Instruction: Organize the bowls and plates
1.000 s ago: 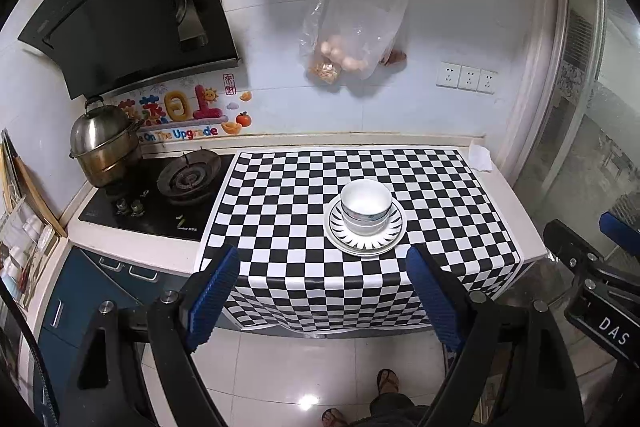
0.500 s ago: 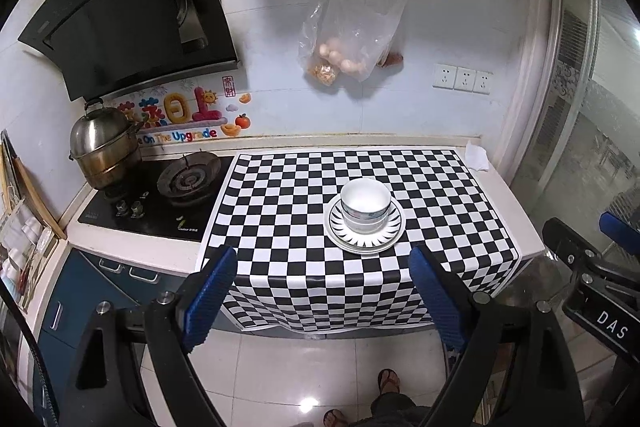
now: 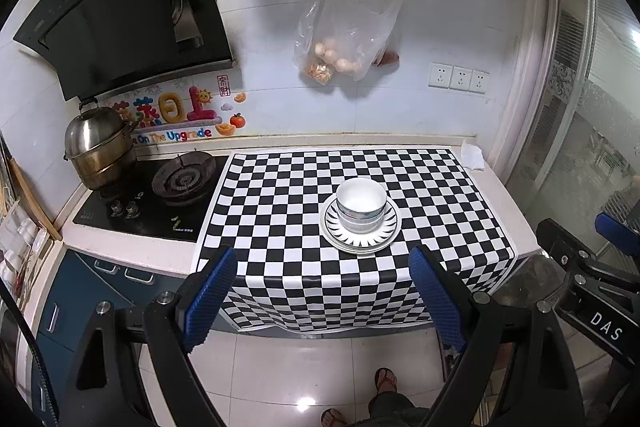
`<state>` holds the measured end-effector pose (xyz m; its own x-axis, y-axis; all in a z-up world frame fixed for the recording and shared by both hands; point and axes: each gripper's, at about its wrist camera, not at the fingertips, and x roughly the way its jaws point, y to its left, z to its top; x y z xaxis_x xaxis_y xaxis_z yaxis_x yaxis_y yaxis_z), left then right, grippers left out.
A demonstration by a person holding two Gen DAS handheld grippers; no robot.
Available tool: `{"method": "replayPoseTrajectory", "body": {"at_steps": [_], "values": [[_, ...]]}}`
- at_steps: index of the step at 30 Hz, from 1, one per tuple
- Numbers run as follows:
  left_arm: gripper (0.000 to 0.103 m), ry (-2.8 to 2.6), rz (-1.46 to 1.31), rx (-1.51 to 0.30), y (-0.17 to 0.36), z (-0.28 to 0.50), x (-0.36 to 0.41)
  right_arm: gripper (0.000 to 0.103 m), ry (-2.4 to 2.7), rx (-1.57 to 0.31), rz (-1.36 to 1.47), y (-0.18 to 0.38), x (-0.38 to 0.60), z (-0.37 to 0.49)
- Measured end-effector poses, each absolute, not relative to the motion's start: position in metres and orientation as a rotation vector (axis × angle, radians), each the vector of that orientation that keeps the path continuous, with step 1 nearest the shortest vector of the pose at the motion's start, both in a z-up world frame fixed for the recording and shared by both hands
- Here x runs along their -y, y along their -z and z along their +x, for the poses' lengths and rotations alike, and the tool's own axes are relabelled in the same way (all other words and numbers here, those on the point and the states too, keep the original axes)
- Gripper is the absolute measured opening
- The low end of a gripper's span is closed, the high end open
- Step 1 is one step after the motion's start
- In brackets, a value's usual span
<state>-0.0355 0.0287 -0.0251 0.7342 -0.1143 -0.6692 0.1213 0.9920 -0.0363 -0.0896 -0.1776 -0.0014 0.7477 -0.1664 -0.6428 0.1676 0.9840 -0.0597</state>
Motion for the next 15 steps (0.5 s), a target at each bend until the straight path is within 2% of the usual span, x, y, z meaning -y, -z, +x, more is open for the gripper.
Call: {"method": "replayPoseTrajectory", "body": {"at_steps": [15], "values": [[0.088,0.145,0.012,-0.732,0.0229,-0.0341,-0.0243,0.094,0.213,-0.693,0.011,-0.0009,0.1783,-0.0906]]}}
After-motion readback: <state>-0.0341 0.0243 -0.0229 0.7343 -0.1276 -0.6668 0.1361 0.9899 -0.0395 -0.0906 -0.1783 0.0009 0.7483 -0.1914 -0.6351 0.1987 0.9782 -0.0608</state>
